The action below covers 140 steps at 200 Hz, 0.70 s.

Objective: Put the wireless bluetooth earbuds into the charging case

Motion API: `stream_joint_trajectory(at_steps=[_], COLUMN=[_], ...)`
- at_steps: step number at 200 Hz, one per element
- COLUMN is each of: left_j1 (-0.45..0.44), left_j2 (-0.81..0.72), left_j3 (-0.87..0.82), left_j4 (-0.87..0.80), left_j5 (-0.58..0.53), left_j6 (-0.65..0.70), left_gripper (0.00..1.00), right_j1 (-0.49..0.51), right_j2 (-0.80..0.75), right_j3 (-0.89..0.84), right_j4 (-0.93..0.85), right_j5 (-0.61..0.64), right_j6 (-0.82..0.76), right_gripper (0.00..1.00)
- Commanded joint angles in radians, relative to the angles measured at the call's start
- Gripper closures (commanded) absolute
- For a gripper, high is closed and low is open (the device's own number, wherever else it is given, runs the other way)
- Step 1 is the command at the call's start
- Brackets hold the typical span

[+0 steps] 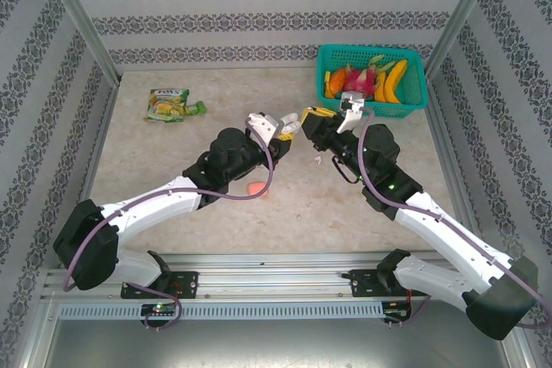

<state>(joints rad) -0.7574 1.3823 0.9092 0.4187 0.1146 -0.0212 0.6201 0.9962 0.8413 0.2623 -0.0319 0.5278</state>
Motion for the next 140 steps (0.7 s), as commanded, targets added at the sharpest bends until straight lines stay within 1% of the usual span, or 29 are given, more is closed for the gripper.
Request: stream_joint_trajectory(at_steps=[1,108,140], left_j1=[-0.029,-0.067,-0.069], left_j2=[0.007,0.028,0.023], left_j3=[0.049,0.102,0.106], left_j4=[0.055,0.048,0.046], left_j5=[-0.052,-0.056,-0.055], left_j6=[0.045,0.064,0.064], left_gripper=[1.00,1.00,1.00], right_j1=[0.016,0.016,0.016], right_j2=[-0.013,0.036,0.050], right_j3=[-0.022,-0.028,-0.039], right_j4=[0.073,0.126,0.141], right_j5=[-0.036,-0.103,-0.103], right_j6=[0.028,0.071,0.082], right_gripper=[0.72,0.73,0.74])
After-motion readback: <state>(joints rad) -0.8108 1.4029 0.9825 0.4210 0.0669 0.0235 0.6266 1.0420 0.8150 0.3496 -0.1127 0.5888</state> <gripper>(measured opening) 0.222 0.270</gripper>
